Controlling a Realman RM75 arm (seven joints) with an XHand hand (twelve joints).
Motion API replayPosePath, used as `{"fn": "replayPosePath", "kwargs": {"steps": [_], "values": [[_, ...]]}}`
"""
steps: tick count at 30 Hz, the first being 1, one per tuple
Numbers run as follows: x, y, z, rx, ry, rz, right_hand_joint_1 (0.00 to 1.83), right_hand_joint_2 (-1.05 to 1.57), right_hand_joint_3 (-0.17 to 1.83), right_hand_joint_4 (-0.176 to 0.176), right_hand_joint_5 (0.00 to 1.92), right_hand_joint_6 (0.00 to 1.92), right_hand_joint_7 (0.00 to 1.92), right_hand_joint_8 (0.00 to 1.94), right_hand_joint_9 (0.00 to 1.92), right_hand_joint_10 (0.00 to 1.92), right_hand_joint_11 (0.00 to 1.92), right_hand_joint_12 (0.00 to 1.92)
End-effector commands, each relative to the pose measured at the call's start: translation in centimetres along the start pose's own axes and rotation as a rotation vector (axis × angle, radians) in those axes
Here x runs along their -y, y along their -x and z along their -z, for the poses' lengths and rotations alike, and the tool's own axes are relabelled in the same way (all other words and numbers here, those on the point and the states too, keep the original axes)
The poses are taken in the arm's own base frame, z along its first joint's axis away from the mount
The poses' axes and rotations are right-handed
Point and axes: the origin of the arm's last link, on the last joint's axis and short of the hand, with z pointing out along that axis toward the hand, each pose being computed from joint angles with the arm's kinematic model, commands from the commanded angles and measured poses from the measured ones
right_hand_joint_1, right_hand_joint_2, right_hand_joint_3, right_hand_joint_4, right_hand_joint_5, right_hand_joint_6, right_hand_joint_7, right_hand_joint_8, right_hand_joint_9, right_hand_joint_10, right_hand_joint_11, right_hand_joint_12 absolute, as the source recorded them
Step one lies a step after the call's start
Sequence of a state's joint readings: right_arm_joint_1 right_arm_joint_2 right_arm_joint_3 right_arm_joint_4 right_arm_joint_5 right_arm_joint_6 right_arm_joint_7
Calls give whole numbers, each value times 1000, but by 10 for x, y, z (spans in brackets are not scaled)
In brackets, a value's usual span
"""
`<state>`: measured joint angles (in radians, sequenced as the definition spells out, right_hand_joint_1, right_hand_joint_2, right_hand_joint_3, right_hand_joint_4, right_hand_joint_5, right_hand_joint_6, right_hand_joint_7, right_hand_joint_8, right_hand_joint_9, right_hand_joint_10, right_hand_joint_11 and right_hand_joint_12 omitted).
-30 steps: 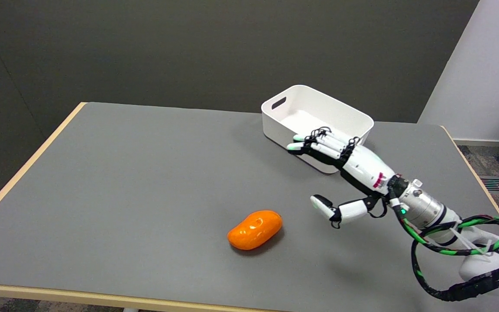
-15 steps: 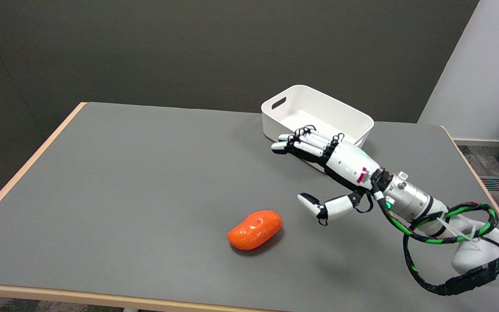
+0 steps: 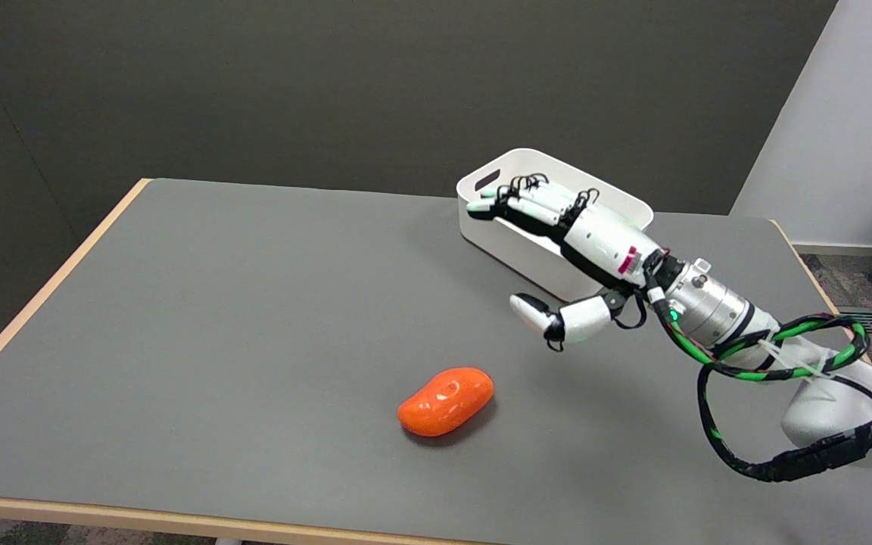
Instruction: Pick up mango.
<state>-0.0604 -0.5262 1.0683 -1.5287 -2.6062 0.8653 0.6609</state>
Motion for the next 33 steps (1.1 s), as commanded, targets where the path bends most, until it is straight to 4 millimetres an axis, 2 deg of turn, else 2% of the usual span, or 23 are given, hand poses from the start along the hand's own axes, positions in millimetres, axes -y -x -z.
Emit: {"fn": "replayPosePath", "kwargs": {"steps": [1, 7, 25, 33], "values": [[-3, -33, 3, -103, 74, -17, 584, 639, 1056, 103, 135, 436, 150, 313, 146, 558, 85, 1043], [-6, -31, 11, -81, 98, -56, 578, 639, 1055, 106, 137, 440, 152, 314, 151, 561, 94, 1050], [-9, -24, 16, -44, 109, -56, 576, 640, 1056, 108, 142, 444, 166, 323, 157, 562, 97, 1051], [3, -5, 23, 24, 98, -95, 577, 641, 1056, 112, 154, 454, 184, 335, 172, 568, 109, 1059]]}}
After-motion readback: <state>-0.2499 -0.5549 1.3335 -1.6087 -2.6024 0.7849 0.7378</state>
